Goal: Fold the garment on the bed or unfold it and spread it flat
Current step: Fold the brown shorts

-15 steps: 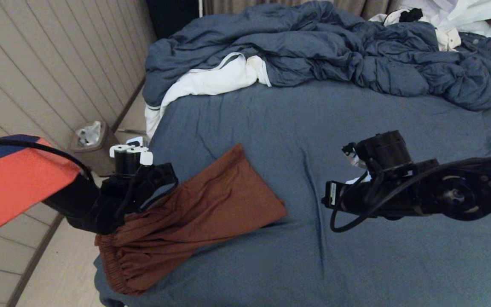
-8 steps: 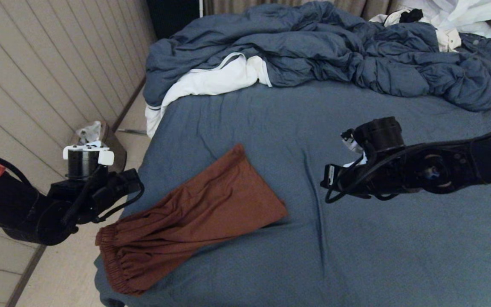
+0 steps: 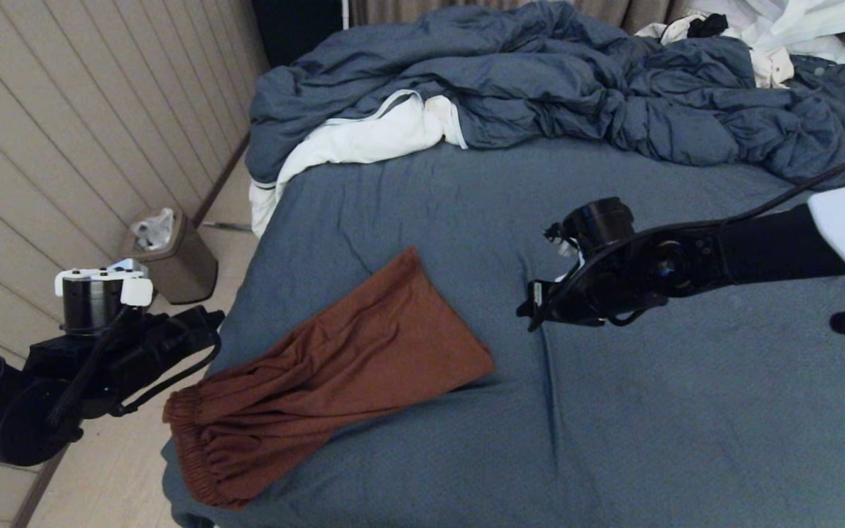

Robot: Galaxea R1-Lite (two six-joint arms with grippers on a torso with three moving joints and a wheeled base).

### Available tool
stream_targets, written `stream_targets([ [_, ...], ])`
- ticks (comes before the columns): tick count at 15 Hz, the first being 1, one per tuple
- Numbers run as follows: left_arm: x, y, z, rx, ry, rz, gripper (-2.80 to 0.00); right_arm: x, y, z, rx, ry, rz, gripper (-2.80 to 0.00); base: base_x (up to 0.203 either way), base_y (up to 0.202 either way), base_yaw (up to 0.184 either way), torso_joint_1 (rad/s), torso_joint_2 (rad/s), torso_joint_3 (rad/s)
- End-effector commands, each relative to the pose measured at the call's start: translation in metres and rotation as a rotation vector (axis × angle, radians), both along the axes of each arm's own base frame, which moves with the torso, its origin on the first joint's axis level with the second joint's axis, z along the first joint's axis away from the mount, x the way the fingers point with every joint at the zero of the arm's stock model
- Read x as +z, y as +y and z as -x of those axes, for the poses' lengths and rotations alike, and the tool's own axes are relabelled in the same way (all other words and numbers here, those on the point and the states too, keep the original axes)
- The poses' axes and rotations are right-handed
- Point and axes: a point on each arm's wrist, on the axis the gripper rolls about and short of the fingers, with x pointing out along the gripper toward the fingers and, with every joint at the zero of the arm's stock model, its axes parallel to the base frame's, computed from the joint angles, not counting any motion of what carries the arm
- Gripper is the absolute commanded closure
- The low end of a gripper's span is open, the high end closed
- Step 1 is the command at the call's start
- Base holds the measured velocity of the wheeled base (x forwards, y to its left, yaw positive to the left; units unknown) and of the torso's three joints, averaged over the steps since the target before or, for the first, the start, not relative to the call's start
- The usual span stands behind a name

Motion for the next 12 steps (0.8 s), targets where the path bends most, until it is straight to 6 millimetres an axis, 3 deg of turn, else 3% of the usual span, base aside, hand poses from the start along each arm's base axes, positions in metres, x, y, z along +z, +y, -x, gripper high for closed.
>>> stream_targets([
  [1,0.005,0.001,0.010,-0.030,-0.011,0.020,-2.80,-0.009,0.017,-0.013,0.036,0.023,0.013,-2.80,0.000,0.000,0.000,0.000,0.00,0.000],
  [3,0.006,0.001,0.012,-0.041,-0.015,0.032,-2.80,-0.011,0.034,-0.020,0.073,0.015,0.016,-2.80,0.000,0.000,0.000,0.000,0.00,0.000],
  [4,0.008,0.001,0.013,-0.041,-0.019,0.035,0.00,-0.009,0.042,-0.020,0.091,0.010,0.015,-2.80,0.000,0.000,0.000,0.000,0.00,0.000],
  [7,0.010,0.001,0.015,-0.042,-0.027,0.043,0.00,-0.009,0.062,-0.026,0.127,0.012,0.016,-2.80,0.000,0.000,0.000,0.000,0.00,0.000],
  [12,0.004,0.002,0.014,-0.050,-0.011,0.047,0.00,-0.034,0.082,-0.039,0.158,0.068,0.039,-2.80,0.000,0.000,0.000,0.000,0.00,0.000],
])
